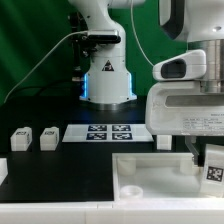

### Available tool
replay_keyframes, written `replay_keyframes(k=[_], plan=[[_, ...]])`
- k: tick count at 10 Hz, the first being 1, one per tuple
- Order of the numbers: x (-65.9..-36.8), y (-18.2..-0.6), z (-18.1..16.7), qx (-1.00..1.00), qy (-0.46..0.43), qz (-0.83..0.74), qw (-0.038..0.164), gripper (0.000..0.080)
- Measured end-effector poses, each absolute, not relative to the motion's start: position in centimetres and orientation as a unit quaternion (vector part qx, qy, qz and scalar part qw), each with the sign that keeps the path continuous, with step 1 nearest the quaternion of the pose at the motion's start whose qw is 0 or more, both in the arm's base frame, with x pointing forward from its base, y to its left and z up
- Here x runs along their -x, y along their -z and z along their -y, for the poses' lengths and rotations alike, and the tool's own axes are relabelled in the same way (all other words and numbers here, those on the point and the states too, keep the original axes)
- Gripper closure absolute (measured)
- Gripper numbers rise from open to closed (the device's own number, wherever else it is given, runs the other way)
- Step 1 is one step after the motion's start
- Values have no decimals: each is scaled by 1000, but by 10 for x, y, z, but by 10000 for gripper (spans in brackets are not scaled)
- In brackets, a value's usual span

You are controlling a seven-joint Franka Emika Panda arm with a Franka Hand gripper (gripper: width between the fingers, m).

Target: Assemble one leg

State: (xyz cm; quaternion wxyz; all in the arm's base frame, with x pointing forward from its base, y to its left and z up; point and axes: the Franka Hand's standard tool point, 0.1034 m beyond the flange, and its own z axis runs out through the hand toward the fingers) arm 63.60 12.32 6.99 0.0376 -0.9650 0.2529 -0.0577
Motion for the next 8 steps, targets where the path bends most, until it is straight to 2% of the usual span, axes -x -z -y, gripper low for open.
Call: replay_keyframes(k=[1, 2, 8], plan=[[-634, -69, -120, 954, 53, -293, 37, 500], [-634, -69, -120, 944, 52, -323, 39, 500], [-632, -65, -119, 724, -6, -684, 92, 500]])
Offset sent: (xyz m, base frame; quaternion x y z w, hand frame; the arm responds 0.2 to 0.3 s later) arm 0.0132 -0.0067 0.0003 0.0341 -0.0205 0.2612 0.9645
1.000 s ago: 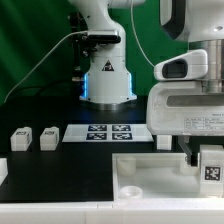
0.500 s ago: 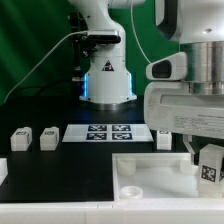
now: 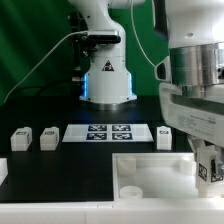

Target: Assemble one leg

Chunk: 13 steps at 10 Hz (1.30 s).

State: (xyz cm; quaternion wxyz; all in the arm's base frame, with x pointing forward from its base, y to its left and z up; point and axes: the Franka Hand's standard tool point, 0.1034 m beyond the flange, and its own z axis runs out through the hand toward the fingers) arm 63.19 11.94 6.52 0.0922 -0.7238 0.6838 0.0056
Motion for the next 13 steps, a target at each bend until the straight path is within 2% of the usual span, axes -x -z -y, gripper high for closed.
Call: replay_keyframes(k=[2, 5, 6, 7, 8, 9, 13], plan=[[-632, -64, -120, 634, -17, -765, 112, 500], [-631, -63, -121, 645, -16, -756, 112, 498], [-631, -63, -122, 646, -16, -755, 112, 278], [-628, -62, -125, 688, -13, -718, 102, 278], [-626, -61, -125, 762, 0, -641, 89, 174], [-624, -61, -129, 805, 7, -588, 72, 157], [-624, -61, -127, 906, 23, -418, 67, 151]])
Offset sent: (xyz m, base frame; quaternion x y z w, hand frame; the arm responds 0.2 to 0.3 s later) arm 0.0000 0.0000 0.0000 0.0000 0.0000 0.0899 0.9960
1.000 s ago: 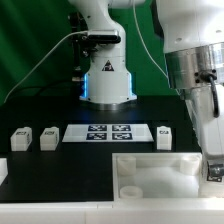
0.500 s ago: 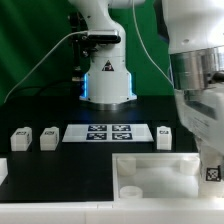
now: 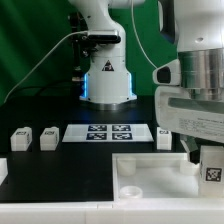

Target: Assemble one leg

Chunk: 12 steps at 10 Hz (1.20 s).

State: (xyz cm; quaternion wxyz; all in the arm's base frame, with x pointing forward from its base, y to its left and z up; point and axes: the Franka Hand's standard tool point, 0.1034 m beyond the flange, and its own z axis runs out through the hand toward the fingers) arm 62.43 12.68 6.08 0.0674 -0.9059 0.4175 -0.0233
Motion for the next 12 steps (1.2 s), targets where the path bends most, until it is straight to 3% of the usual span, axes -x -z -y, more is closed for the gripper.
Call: replay_keyframes(k=[3, 4, 6, 7, 8, 10, 12], plan=[[-635, -69, -128, 980, 47, -191, 20, 151], [-634, -68, -128, 981, 47, -187, 21, 151], [-634, -68, -126, 978, 46, -203, 21, 395], [-634, -67, -123, 970, 44, -239, 21, 395], [-634, -67, -122, 959, 43, -280, 23, 504], [-634, -67, -119, 925, 38, -378, 30, 504], [-634, -67, -116, 861, 20, -506, 52, 504]])
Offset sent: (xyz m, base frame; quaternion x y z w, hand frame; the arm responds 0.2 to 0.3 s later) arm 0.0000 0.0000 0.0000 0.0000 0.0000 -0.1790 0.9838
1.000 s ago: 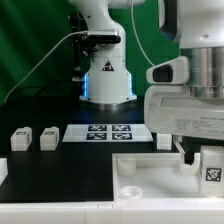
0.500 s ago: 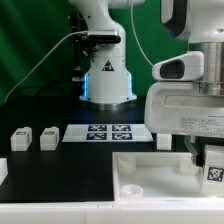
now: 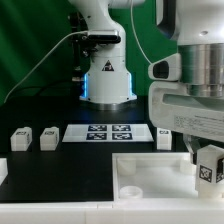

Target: Assemble one leg

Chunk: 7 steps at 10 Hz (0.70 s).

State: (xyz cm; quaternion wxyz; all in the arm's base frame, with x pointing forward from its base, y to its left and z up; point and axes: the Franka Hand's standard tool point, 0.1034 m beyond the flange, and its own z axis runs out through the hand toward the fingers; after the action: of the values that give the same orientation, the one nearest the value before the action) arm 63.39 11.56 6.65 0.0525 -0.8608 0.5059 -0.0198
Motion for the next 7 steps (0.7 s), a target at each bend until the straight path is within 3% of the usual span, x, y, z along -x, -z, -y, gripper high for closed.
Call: replay_keyframes(k=[7], plan=[[-631, -65, -118, 587, -30, -804, 84, 504]])
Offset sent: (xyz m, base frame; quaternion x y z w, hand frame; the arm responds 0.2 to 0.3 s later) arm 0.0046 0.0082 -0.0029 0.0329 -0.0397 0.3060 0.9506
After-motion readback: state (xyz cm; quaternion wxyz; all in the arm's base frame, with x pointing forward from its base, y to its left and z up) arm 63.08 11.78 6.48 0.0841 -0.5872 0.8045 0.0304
